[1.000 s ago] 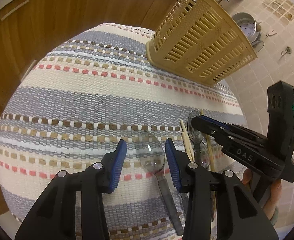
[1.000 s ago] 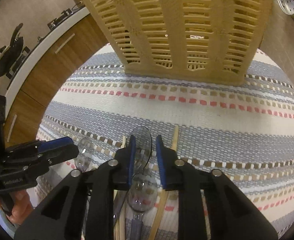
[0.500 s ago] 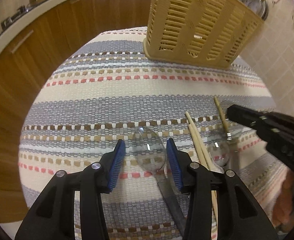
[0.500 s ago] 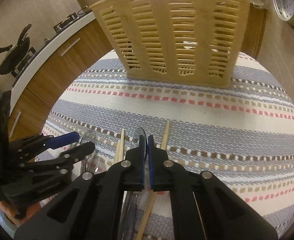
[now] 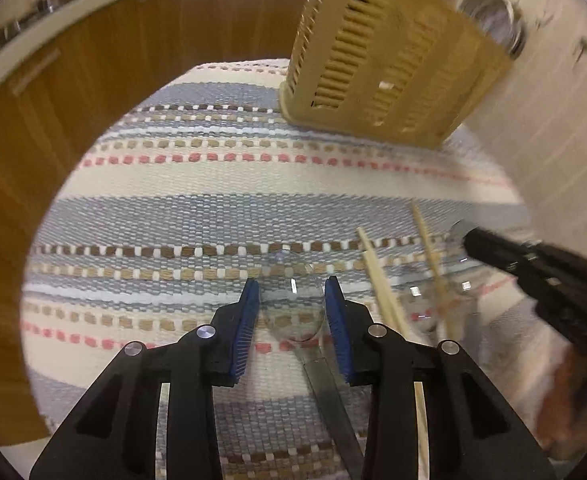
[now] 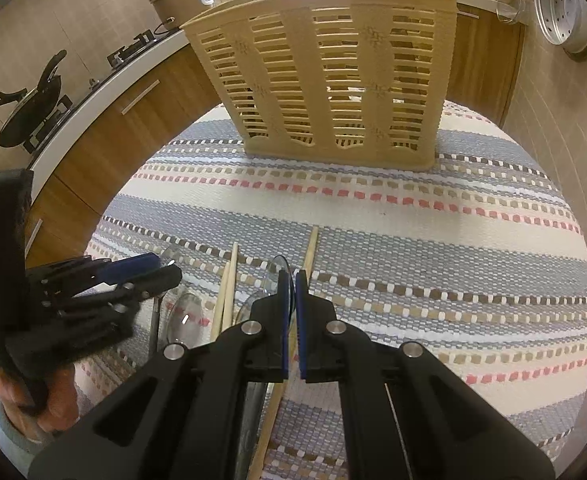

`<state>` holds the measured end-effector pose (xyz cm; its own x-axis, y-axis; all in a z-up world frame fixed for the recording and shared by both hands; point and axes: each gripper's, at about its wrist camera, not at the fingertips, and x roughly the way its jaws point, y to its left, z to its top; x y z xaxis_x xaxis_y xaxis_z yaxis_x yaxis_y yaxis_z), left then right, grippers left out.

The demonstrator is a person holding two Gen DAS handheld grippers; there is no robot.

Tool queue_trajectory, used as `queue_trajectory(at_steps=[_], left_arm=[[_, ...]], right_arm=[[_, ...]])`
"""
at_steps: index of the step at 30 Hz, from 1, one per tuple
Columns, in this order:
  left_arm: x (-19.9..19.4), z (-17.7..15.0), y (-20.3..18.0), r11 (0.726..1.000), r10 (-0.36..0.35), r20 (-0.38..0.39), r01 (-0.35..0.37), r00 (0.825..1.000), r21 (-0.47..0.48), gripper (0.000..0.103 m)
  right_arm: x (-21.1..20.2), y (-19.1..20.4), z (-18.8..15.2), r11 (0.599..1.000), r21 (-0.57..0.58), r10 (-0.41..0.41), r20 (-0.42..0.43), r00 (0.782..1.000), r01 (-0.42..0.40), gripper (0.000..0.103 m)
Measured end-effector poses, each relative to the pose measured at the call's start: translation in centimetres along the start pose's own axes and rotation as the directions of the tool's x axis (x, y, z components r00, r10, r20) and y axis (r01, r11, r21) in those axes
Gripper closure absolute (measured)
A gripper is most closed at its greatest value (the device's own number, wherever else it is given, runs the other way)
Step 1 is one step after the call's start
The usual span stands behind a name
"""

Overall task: Organize utensils
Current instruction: 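Carry the clear spoon with the left tool while the right tool carries the metal spoon to the basket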

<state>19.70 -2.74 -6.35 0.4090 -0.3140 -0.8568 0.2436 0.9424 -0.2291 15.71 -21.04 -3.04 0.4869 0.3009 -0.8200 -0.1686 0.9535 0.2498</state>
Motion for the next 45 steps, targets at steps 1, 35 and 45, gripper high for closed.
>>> queue_trajectory(at_steps=[1,35,45], left_arm=[[-0.4,0.0,0.4,1.0,-0.021,0.01,0.021,1.0,-0.005,0.071],[-13.8,-0.7,-3.5,0.976,-0.099,0.49,-0.011,0.866,0.217,0.103],[-18.0,3.7,-4.4,0.975,-0.097,0.67,-0.064,0.736,0.211,0.103]], right_arm=[[0.0,0.1,0.0,1.0,0.0,0.0,0.002,1.0,0.0,0.101],[-11.9,2.3,-0.2,0.993,-0.032,-0.093,0.358,0.929,0.112,0.101],[-17.2,2.1,3.4,0.972,0.011,-0.194,0.608,0.77,0.236,0.101]])
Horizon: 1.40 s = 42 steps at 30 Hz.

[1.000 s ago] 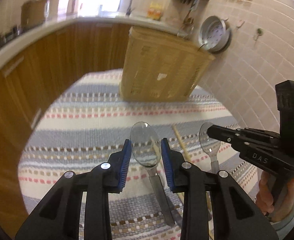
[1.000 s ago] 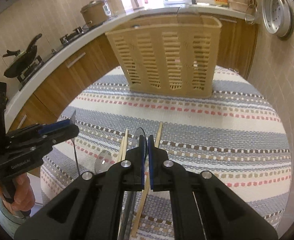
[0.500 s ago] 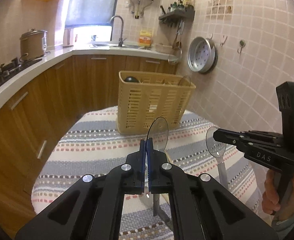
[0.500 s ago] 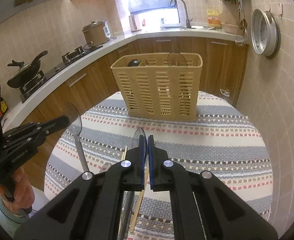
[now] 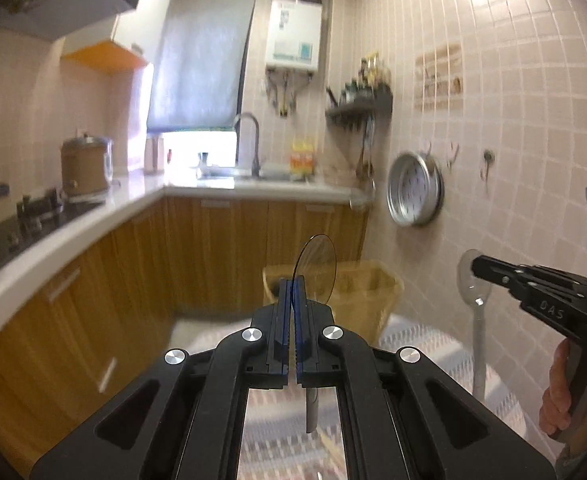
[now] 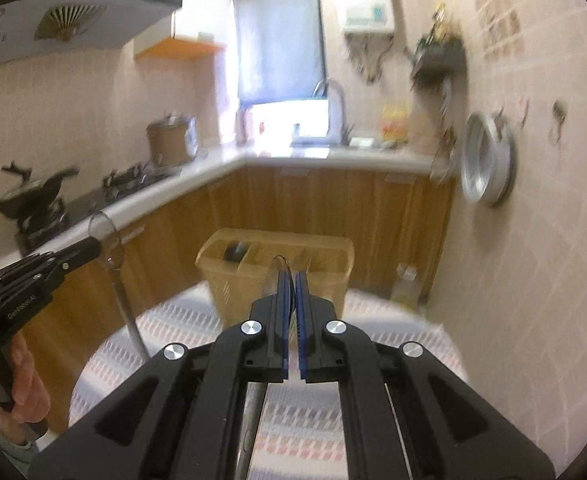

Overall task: Organize utensils
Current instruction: 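Carry the clear spoon with the left tool while the right tool carries the metal spoon to the basket, then open the left tool into the basket while the right tool releases its spoon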

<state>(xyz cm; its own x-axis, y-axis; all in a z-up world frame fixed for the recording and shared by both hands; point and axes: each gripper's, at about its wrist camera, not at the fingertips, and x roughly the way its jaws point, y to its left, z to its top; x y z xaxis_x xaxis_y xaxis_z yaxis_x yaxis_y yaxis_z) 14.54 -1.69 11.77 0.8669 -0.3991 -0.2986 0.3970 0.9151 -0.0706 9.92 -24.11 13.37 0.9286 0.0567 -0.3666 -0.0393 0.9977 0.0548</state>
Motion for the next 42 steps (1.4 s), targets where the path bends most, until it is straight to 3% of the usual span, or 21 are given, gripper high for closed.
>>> queue_trajectory(at_steps=[5,13,22,29,39,40,42], left_arm=[[2.6,3.9,0.7,1.0,0.009,0.098,-0.008,0.995,-0.008,0.103],[8.9,6.6,1.7,1.0,-0.001,0.141,0.002,0.99,-0.009,0.103],[13.2,5.7,1.9,1.0,-0.017,0.13,0.019,0.991,-0.008,0.103],[13.7,4.1,1.4,1.0,0.015,0.121,-0.017,0.993,0.021,0.103],[13.3,2.7,1.5,1.0,0.01,0.091,-0.011,0.996,0.014,0.102],[13.1,2.7,1.5,1.0,0.007,0.089,-0.008,0.996,0.008,0.101],[12.7,2.8,1.7,1.0,0.012,0.082,-0.012,0.997,-0.003,0.085]], right_arm=[[0.6,-1.5,4.1,0.996,0.03,-0.088,0.186,0.979,0.084,0.101],[7.3,-4.5,7.3,0.98,0.095,-0.194,0.281,0.94,0.174,0.101],[13.7,-4.0,6.1,0.974,0.032,-0.222,0.287,0.932,0.222,0.101],[14.5,-3.1,4.3,0.959,-0.01,-0.268,0.277,0.923,0.282,0.101],[13.7,-2.8,2.4,0.961,-0.026,-0.262,0.234,0.936,0.276,0.1],[13.6,-2.7,2.4,0.962,-0.028,-0.26,0.231,0.938,0.273,0.1],[12.8,-2.4,2.3,0.961,-0.026,-0.261,0.232,0.937,0.274,0.099]])
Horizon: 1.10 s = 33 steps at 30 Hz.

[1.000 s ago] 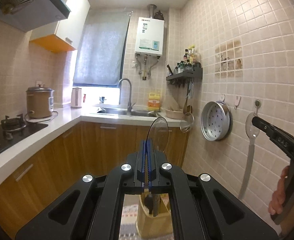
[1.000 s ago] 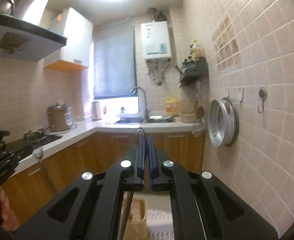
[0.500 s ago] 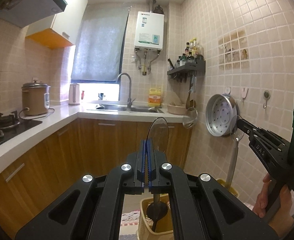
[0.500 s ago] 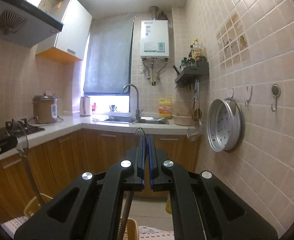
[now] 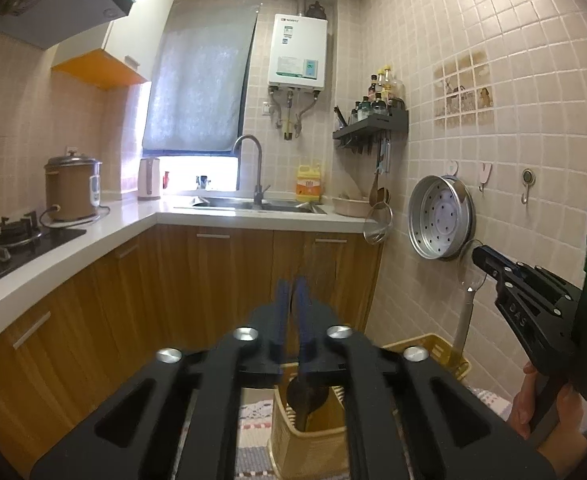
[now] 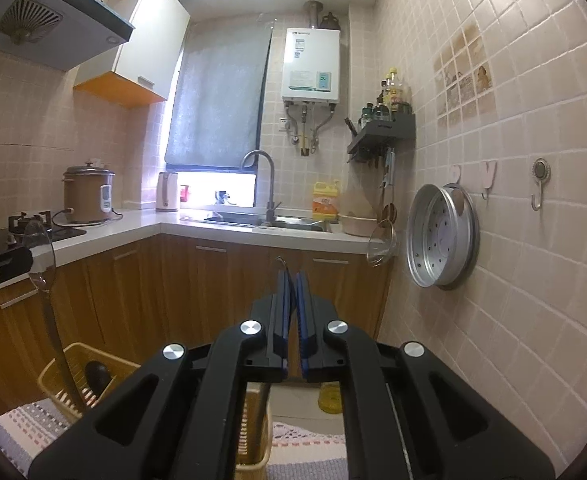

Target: Organize utensils

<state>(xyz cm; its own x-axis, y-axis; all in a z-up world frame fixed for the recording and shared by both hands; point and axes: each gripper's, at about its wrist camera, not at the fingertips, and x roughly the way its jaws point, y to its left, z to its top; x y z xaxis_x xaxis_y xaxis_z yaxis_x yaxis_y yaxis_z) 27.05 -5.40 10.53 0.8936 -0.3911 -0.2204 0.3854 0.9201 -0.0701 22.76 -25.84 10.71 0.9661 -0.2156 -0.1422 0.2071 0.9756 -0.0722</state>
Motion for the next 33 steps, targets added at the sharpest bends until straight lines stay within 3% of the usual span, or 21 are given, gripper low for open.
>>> queue_trajectory(at_steps=[1,2,4,5,16,25,29,33], left_arm=[[-0.5,0.1,0.2,1.0,-0.001,0.007,0.001,1.0,-0.016,0.068],[-1.0,0.2,0.4,1.0,-0.005,0.016,0.006,1.0,-0.028,0.065],[-1.8,0.5,0.5,0.999,-0.016,0.019,0.017,1.0,-0.04,0.065],[-2.3,0.6,0.5,0.999,-0.02,0.018,0.02,1.0,-0.042,0.065],[-8.3,1.7,0.2,0.996,-0.036,0.033,0.038,0.999,-0.079,0.065],[-14.3,1.1,0.2,0.992,-0.024,-0.001,0.024,1.0,-0.127,0.065],[-15.9,-0.3,0.4,0.988,-0.027,-0.058,0.017,0.998,-0.154,0.065],[-15.8,-3.1,0.8,0.98,-0.058,-0.173,0.023,0.983,-0.198,0.065]], right_arm=[[-0.4,0.0,0.1,1.0,-0.001,-0.002,-0.002,1.0,0.002,0.097],[-0.6,0.0,0.2,1.0,0.0,0.005,-0.005,1.0,-0.005,0.093],[-1.2,-0.2,0.5,1.0,0.01,0.019,-0.011,1.0,-0.019,0.069],[-1.6,-0.4,0.7,1.0,0.015,0.023,-0.012,1.0,-0.023,0.065],[-7.4,-0.4,1.3,0.999,0.011,0.049,-0.029,0.998,-0.049,0.064],[-12.6,-0.6,0.4,0.991,0.052,0.128,-0.147,0.981,-0.121,0.064],[-13.8,-0.2,-0.8,0.984,0.077,0.177,-0.245,0.953,-0.163,0.064],[-13.6,0.7,-2.6,0.975,0.084,0.22,-0.374,0.901,-0.204,0.064]])
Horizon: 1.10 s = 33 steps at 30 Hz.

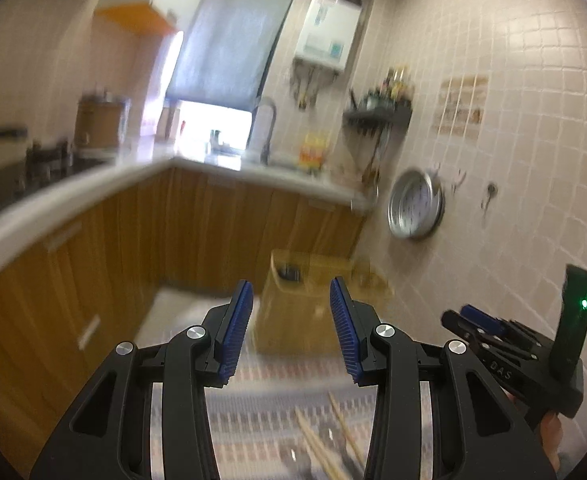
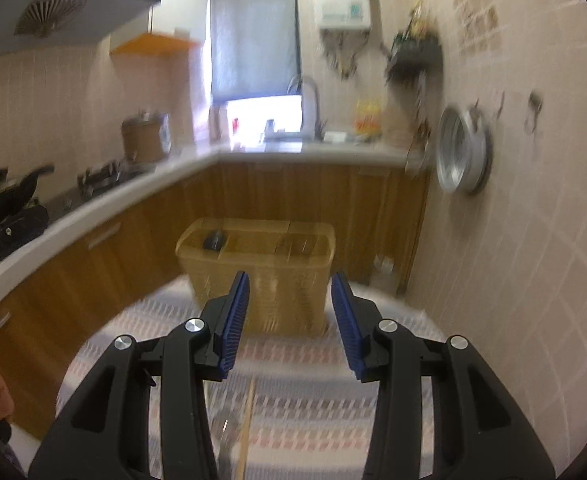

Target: Organize utensils

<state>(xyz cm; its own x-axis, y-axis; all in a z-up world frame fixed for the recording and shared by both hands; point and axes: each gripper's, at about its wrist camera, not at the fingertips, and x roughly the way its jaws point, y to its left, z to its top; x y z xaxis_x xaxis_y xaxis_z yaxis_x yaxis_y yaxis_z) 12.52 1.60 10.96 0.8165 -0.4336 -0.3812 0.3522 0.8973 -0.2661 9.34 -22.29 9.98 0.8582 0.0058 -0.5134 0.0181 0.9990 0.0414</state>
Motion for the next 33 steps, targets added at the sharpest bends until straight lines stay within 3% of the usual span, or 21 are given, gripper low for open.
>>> queue_trajectory(at_steps=[3,6,9,12,15,20,24,27,29,33], left_arm=[[1.7,-2.3,1.2,0.998,-0.018,-0.134,0.01,0.991,-0.06,0.065],[3.9,-5.1,2.4,0.992,-0.053,-0.274,0.02,0.96,-0.122,0.068],[6.3,-8.1,3.0,0.991,-0.074,-0.42,0.02,0.904,-0.132,0.068],[8.9,-11.5,3.5,0.99,-0.079,-0.554,0.002,0.829,-0.138,0.068],[10.2,-13.7,3.5,0.991,-0.061,-0.605,-0.022,0.794,-0.129,0.068],[11.3,-15.3,1.7,0.996,-0.039,-0.646,-0.022,0.762,-0.086,0.068],[12.0,-15.1,1.5,0.994,-0.009,-0.642,-0.065,0.767,-0.092,0.068],[12.5,-15.3,0.8,0.994,0.048,-0.639,-0.1,0.767,-0.046,0.067],[13.0,-15.6,-0.3,0.995,0.074,-0.639,-0.101,0.766,-0.006,0.058],[14.3,-15.6,-1.4,0.991,0.122,-0.635,-0.129,0.763,0.036,0.059]], right_arm=[[2.3,0.8,-1.8,1.0,-0.013,0.023,-0.156,0.987,-0.025,0.064],[4.6,0.7,-3.7,0.997,0.025,0.076,-0.277,0.958,-0.072,0.064],[6.8,0.6,-5.3,0.994,0.058,0.11,-0.365,0.925,-0.095,0.064],[8.6,0.6,-6.5,0.991,0.084,0.131,-0.428,0.894,-0.106,0.067],[10.1,0.7,-7.7,0.99,0.096,0.138,-0.477,0.868,-0.105,0.07],[11.2,0.4,-8.2,0.988,0.102,0.155,-0.498,0.853,-0.12,0.072],[11.7,0.1,-7.9,0.987,0.095,0.157,-0.505,0.849,-0.126,0.072],[12.7,0.6,-7.6,0.989,0.064,0.148,-0.534,0.833,-0.135,0.072],[13.5,1.0,-7.4,0.99,0.04,0.132,-0.555,0.821,-0.132,0.072],[14.9,1.3,-7.0,0.991,0.035,0.125,-0.584,0.802,-0.128,0.072]])
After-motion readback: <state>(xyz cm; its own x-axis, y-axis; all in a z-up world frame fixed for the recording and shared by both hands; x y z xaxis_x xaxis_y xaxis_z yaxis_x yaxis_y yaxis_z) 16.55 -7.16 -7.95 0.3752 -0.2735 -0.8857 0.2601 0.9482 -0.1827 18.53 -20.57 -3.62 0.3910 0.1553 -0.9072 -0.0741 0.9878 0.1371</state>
